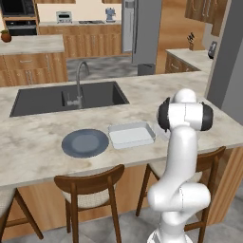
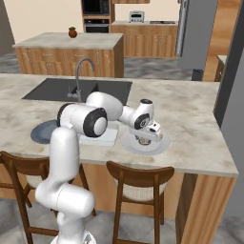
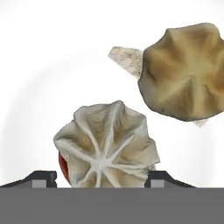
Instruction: Place two dumplings into each of the tupperware containers and then place the containers in the fridge.
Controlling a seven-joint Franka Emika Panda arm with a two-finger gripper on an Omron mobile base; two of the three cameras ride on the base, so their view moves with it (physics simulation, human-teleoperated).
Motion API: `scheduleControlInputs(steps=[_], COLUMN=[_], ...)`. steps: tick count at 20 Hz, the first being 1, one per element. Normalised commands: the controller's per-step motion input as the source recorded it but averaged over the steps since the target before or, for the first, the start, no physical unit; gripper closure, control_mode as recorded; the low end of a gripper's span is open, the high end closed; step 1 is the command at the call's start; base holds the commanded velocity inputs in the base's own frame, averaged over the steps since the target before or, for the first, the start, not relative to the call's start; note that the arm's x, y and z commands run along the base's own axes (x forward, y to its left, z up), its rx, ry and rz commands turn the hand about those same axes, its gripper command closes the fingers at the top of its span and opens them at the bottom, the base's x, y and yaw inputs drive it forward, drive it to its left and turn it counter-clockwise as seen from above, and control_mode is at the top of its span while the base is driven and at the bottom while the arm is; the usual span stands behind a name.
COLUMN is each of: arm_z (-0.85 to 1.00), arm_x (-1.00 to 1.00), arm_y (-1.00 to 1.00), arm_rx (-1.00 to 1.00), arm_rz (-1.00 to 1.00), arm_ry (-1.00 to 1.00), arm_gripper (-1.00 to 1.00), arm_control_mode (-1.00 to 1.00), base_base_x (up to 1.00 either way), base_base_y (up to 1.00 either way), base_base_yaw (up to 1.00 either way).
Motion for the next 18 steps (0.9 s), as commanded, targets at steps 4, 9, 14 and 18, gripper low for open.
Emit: scheduleControlInputs(steps=[4,9,14,18], arm_z=[-0.31,-0.20,-0.28,-0.23], arm_x=[0.00,0.00,0.06,0.17], arm_y=[-0.03,-0.09,0.03,0.23], arm_rx=[0.00,0.00,0.00,0.01], arm_rz=[-0.04,0.00,0.00,0.01], arm_ry=[0.11,0.07,0.05,0.07], arm_gripper=[-1.00,-1.00,-1.00,-1.00], arm_control_mode=[-1.00,-1.00,-1.00,-1.00], base_base_x=[0.00,0.00,0.00,0.00], base_base_y=[0.00,0.00,0.00,0.00], base_base_yaw=[0.00,0.00,0.00,0.00])
